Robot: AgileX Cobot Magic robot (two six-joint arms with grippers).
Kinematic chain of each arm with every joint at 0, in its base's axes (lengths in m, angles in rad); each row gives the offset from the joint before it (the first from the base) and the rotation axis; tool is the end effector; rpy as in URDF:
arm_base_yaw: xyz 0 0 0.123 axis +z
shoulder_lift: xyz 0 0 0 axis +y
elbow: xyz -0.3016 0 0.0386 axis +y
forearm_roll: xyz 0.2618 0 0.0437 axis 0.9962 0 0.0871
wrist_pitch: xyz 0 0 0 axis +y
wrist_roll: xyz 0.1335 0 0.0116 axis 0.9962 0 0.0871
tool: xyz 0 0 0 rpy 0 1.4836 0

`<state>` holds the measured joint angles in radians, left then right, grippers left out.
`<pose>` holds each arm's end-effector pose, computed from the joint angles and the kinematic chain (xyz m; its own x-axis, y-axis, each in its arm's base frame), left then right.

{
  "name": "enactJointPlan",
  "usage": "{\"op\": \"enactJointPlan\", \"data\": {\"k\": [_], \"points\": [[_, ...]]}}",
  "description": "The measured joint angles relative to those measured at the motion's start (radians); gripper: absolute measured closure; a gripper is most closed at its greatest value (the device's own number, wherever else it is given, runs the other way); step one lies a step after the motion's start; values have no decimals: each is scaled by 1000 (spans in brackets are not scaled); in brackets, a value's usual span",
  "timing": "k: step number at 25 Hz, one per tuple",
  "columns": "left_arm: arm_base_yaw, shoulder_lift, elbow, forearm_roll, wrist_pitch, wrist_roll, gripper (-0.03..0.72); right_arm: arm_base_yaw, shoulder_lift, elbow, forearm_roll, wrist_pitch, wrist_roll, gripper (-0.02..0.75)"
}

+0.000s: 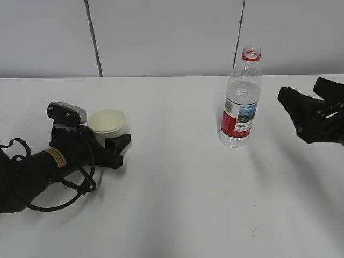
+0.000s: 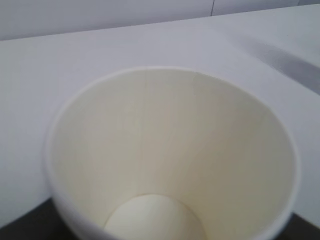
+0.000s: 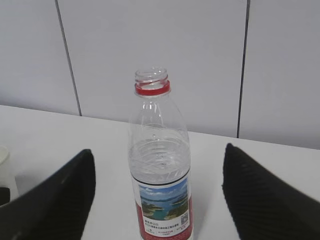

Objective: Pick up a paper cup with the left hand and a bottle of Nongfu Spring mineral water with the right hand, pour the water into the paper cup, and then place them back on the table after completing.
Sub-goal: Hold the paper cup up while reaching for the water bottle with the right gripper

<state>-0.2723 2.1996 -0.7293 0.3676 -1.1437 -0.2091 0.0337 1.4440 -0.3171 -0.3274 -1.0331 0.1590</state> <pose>0.3740 -0.1499 0.0548 -0.2813 0.0286 -0.9592 0.5445 0.8278 -0.1350 0.2794 0.0464 0.2053 -0.0268 -0.0136 -0.9995 -0.3087 0.9512 -0.0047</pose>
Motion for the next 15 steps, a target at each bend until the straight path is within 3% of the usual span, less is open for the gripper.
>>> {"op": "enactJointPlan", "data": {"k": [4,15], "points": [[0,0,0,2,0,0,265,0,0,0,-4,0,4,152],[0,0,0,29,-1,0,272,0,39,2,-15,-3,16,148]]}}
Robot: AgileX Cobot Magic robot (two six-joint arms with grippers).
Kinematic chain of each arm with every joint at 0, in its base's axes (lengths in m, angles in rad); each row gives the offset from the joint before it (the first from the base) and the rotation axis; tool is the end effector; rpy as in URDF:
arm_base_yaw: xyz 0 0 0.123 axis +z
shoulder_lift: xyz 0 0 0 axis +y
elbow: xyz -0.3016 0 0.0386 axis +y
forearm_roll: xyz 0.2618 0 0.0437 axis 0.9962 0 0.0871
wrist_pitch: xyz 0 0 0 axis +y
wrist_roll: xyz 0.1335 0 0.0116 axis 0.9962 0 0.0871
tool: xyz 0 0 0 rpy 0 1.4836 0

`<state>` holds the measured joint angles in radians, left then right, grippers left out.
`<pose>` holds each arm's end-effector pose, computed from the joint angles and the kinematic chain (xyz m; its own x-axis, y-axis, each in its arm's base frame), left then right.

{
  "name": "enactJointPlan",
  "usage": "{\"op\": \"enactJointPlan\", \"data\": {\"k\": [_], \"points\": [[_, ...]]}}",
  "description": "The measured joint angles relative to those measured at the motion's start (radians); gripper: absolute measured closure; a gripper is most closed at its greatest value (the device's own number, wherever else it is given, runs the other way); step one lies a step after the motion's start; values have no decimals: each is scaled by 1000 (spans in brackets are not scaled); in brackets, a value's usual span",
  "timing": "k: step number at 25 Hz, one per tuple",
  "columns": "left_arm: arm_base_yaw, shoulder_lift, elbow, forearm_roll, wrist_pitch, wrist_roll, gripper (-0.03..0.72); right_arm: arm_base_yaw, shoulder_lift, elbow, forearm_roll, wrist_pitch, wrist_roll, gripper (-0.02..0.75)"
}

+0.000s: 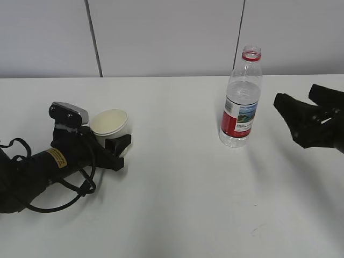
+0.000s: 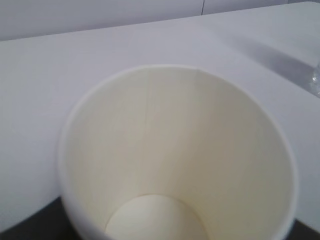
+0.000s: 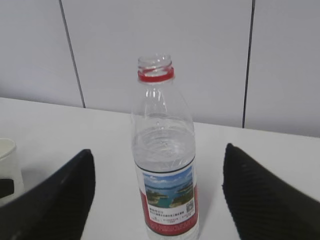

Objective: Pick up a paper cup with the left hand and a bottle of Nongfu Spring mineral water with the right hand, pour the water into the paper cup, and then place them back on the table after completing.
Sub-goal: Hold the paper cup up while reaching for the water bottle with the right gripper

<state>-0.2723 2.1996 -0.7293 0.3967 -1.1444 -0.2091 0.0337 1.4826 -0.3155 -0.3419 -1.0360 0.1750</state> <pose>0.3719 -0.1528 0.0546 -0.2784 0.0413 -0.9596 0.5683 0.8125 -0.1299 0.2814 0.0482 0.1941 -0.0689 -0.0066 -0.9976 -0.3202 0.9472 0.0159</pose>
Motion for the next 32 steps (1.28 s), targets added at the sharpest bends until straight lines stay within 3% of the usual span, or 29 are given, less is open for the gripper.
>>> {"op": "enactJointPlan", "data": {"k": [9,19,32], "points": [[0,0,-1,17,-1,0,272,0,198,-59,-18,-35,43,89],[0,0,-1,31,-2,0,272,0,432,-262,-36,-77,50,87],[0,0,-1,33,-2,0,272,5,565,-428,-105,-71,111,86]]}}
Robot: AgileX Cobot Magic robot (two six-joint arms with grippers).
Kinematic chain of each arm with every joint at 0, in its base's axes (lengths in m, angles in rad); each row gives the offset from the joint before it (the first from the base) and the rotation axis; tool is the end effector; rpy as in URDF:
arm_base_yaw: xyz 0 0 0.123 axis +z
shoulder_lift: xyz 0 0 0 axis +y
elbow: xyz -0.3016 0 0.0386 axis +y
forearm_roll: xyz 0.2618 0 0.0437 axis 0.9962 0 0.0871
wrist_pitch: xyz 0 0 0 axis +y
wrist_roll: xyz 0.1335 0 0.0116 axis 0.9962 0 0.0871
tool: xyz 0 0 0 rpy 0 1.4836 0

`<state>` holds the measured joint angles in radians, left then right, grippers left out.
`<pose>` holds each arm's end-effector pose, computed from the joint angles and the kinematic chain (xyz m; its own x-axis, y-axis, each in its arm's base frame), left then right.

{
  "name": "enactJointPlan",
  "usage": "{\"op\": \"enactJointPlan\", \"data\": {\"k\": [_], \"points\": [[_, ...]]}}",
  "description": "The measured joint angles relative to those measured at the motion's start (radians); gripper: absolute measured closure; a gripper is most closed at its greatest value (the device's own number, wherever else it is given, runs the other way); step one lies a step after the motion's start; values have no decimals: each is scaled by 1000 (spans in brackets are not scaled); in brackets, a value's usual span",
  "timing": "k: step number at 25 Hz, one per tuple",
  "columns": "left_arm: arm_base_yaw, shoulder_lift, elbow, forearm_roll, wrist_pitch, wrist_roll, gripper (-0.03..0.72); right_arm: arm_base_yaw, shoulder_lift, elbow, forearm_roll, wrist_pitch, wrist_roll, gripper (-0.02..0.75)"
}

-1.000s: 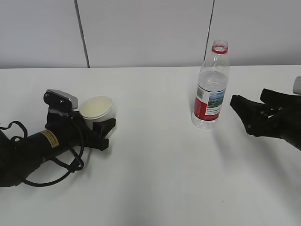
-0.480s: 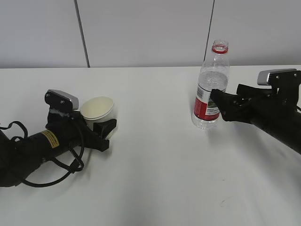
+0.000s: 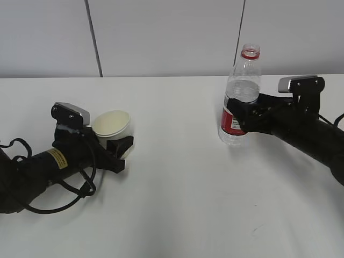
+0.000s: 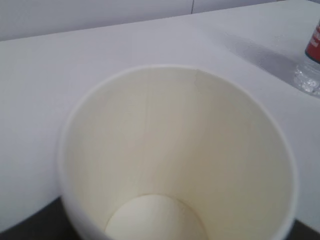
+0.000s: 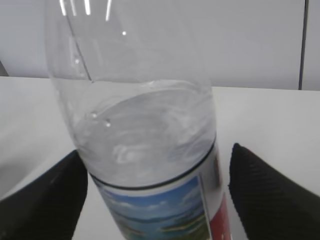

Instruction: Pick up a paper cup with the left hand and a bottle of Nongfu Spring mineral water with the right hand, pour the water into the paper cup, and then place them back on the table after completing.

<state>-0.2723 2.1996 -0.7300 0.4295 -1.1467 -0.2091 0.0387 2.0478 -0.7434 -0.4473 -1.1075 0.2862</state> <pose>0.3696 -0.1560 0.0547 -0.2729 0.0543 -0.9605 0.5948 0.7942 -0.1241 0.4037 0.0675 0.1133 -0.1826 0.0621 -0.9812 -0.4053 0.9045 0.1326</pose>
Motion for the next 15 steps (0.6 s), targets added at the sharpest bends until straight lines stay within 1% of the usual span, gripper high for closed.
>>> {"op": "enactJointPlan", "data": {"k": [9,15], "points": [[0,0,0,0,0,0,272,3,66,-98,-37,24,27,86],[0,0,0,4,0,0,272,37,68,-148,-40,120,29,86]]}}
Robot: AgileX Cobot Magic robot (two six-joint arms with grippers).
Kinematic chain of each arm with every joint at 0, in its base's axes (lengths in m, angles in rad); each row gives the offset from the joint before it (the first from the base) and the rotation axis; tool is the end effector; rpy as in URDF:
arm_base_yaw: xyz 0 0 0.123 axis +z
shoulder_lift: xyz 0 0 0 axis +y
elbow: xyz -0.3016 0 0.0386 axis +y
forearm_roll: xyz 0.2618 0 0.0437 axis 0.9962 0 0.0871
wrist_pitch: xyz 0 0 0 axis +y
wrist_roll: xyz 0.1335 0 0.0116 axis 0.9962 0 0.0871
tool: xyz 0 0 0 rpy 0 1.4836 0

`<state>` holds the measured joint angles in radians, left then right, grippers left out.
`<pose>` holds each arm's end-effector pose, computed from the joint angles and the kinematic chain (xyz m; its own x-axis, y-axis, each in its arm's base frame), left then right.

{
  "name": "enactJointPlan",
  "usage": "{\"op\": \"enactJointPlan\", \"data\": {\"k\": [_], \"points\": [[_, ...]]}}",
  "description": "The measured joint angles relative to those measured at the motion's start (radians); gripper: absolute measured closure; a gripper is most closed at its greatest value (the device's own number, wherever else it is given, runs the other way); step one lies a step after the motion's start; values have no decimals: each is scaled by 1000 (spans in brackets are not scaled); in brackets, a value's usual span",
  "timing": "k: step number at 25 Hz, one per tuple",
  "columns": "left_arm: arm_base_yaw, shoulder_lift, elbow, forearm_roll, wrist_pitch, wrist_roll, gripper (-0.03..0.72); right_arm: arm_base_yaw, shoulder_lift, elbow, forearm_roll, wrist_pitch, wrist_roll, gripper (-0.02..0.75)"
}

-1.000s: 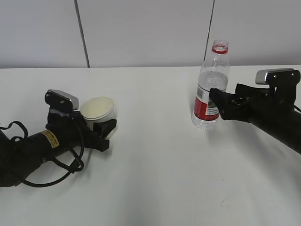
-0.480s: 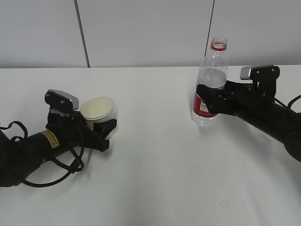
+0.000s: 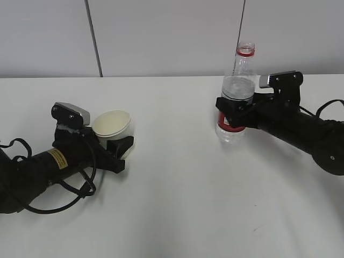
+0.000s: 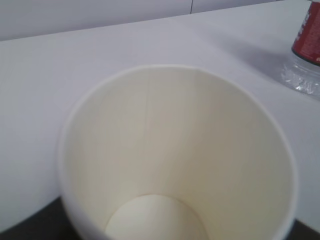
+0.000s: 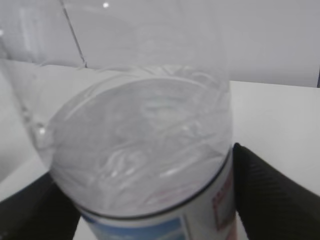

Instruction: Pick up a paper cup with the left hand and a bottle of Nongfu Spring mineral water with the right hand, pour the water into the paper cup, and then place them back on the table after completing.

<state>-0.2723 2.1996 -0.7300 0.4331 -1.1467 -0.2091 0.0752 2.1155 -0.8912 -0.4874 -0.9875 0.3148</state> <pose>0.3693 -0.1563 0.0547 -0.2725 0.0559 -0.9605 0.5976 0.7922 -0.1235 0.4348 0.0853 0.1040 -0.2195 0.0118 -0.9755 -0.4440 0.8892 0.1107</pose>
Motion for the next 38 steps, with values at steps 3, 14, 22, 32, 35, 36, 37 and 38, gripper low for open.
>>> {"op": "enactJointPlan", "data": {"k": [3,14,22,32,35,36,37,38], "points": [[0,0,0,0,0,0,272,3,5,-11,4,16,0,86],[0,0,0,34,-1,0,272,6,15,-23,1,21,-4,248],[-18,0,0,108,-3,-25,272,6,18,-23,1,17,-4,288],[-118,0,-31,132,3,-28,278,6,18,-23,-2,13,-41,289],[-142,0,-50,133,3,-30,278,6,18,-23,-4,15,-75,289],[-149,0,-54,133,3,-31,278,6,18,-23,-4,22,-85,289],[-154,0,-59,134,3,-37,278,6,16,-23,-4,31,-95,289],[-157,0,-61,135,3,-46,278,6,9,-23,-4,46,-102,289]]}}
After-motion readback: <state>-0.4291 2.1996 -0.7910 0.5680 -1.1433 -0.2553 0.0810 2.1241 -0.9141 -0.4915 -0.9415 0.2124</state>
